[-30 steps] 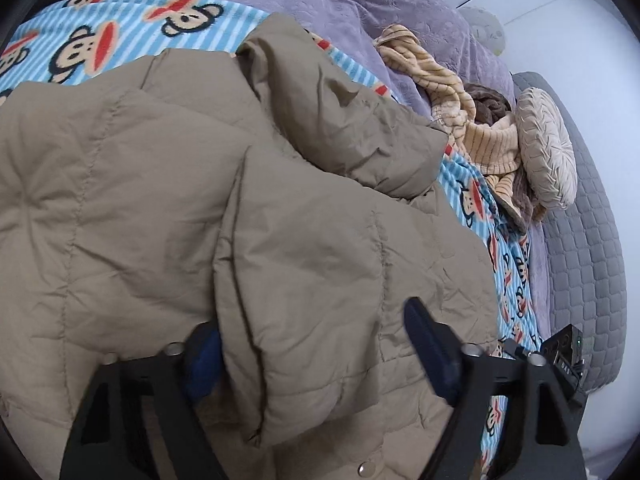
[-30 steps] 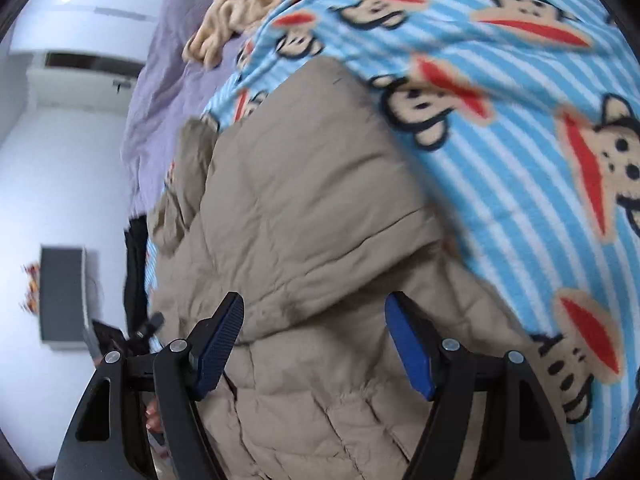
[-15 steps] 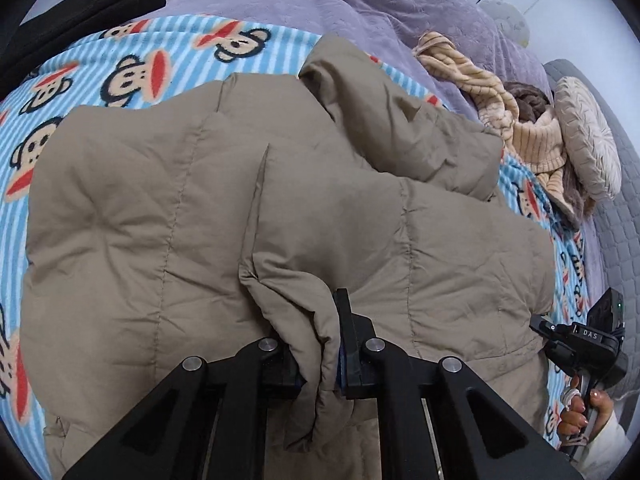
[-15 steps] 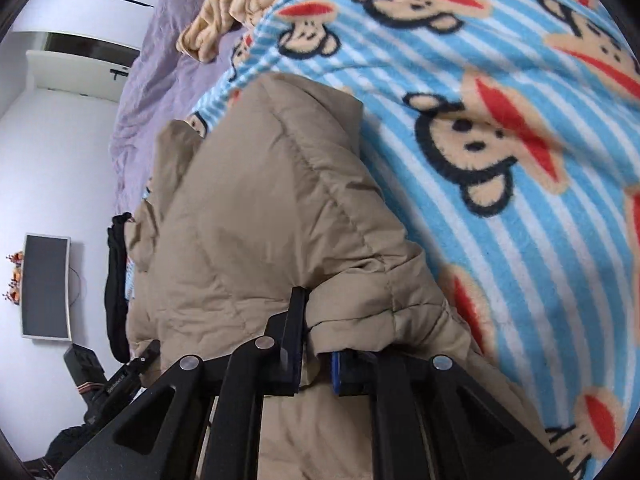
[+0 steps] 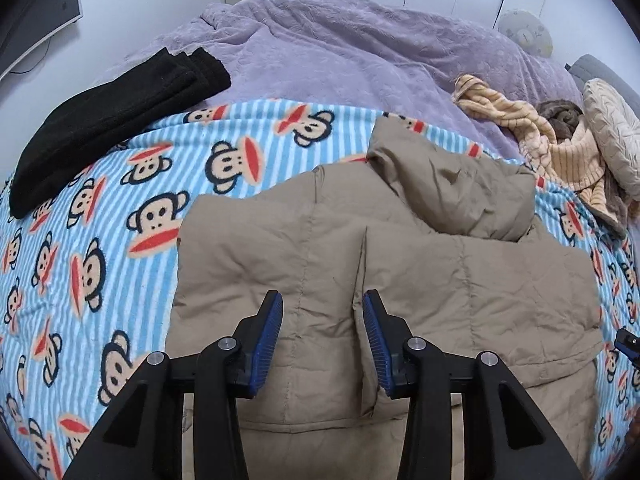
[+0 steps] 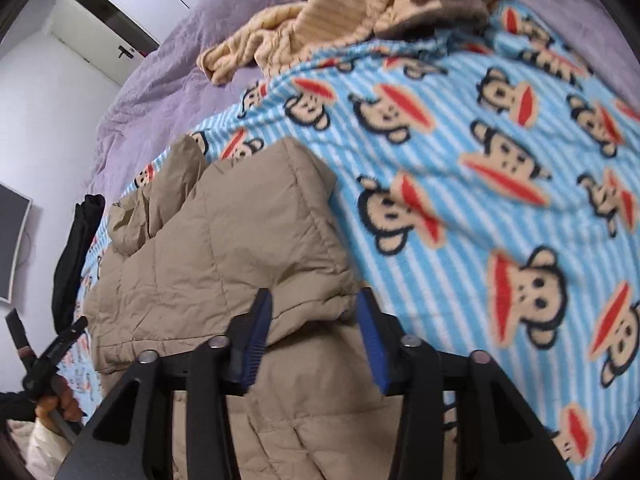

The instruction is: Fold large clothes

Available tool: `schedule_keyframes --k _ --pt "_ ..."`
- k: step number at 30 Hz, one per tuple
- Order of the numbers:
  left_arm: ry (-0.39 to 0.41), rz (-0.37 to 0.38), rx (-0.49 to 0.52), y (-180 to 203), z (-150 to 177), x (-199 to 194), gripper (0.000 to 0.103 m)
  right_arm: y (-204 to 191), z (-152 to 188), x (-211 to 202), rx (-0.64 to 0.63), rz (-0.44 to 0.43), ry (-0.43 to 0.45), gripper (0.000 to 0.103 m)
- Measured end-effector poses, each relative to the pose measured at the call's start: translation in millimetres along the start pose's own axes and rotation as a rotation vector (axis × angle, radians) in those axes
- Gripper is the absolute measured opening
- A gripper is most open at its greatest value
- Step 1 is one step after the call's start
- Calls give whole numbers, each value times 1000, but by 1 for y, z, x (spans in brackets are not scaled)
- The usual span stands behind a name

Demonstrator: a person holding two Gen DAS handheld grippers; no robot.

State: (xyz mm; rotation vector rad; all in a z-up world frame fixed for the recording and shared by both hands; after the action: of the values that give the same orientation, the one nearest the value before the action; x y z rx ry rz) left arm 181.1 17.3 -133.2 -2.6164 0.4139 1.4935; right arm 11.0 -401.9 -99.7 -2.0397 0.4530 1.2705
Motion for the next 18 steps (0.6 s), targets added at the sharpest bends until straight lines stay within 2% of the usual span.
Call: schedule_keyframes --k 1,5,7,9,10,12,18 --pt "10 22 7 4 -3 -2 43 -3 -5 -1 -21 7 9 16" --pt "9 97 74 38 -14 8 44 -25 -24 17 -122 -38 -6 16" --pt "-14 85 87 52 -13 27 44 -40 -26 35 -213 -9 -13 16" --pt "-50 32 74 54 -8 53 44 -50 -28 65 -279 48 -40 16" --pt "-72 23 52 52 -4 64 44 -46 -28 74 -286 64 -52 16" --pt "-64 50 15 48 -2 76 44 -39 -29 91 -273 76 -64 15" --pt "-52 32 87 57 1 88 44 -25 -29 110 -222 73 -52 15"
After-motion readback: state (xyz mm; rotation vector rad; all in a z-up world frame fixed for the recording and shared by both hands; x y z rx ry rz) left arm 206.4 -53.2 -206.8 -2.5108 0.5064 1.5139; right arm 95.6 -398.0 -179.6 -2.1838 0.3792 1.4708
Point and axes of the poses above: each gripper's, at about its wrist camera, not at the fingertips, and x roughly the way its jaws point, y to its right, z to its underside, the point moved 3 cm from there along x, roughly the way its jaws point, and after that the axes turned 9 degrees about x, right-handed, at the moved point
